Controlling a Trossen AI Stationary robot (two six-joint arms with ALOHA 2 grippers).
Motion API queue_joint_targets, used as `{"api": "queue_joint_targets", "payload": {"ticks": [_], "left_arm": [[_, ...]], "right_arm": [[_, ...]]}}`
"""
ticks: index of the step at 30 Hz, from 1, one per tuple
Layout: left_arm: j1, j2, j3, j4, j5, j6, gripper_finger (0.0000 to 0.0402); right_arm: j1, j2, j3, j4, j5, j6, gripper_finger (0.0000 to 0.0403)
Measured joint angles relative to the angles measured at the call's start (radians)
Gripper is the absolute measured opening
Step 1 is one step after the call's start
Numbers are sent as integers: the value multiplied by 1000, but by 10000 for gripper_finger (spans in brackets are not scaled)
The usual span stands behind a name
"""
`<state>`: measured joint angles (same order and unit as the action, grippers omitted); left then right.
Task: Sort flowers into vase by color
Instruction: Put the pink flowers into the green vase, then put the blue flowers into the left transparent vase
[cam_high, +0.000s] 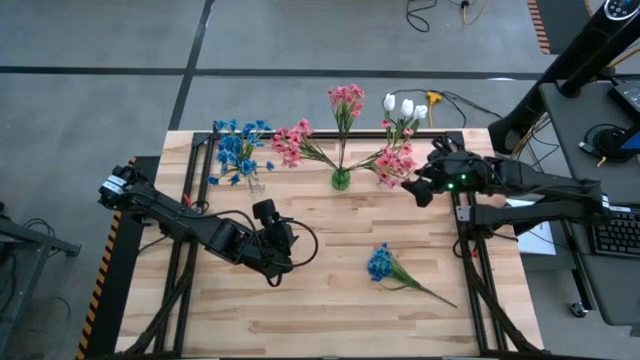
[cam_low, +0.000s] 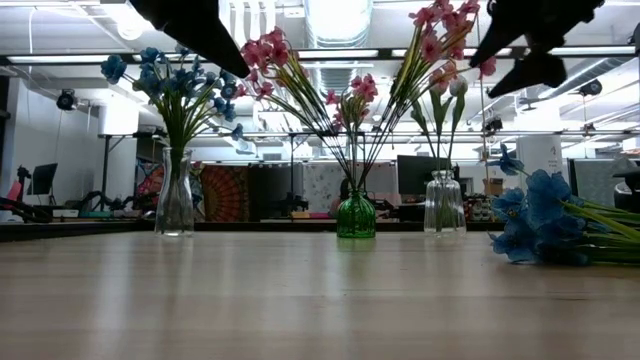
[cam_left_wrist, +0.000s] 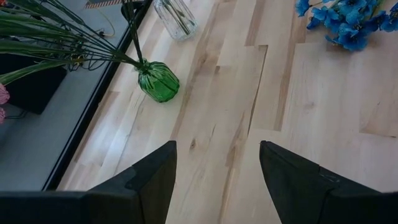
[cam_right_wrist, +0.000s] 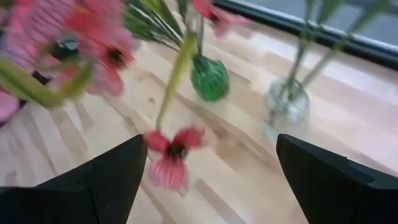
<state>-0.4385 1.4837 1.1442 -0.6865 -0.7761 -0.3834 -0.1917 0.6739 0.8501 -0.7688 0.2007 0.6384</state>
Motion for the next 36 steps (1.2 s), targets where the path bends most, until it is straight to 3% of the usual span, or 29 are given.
{"api": "queue_joint_targets", "payload": {"ticks": [10, 12, 15, 21, 28, 36], "left_arm": [[0, -1, 0, -38, 22, -55, 213], [-1, -3, 14, -89, 115, -116, 213], [-23, -4, 58, -201, 305, -334, 213], [-161, -1, 103, -339, 448, -579, 205], [-316, 0, 174, -443, 382, -790, 195], [-372, 1, 204, -505, 293, -831, 192]], "right_arm": [[26, 2, 111, -136, -47, 20, 350], [40, 3, 131, -170, -53, 36, 350], [69, 3, 149, -261, -54, 87, 350], [129, 3, 156, -483, -52, 241, 350], [222, 35, 96, -556, -87, 347, 350], [412, 158, -16, -439, -131, 442, 350]]}}
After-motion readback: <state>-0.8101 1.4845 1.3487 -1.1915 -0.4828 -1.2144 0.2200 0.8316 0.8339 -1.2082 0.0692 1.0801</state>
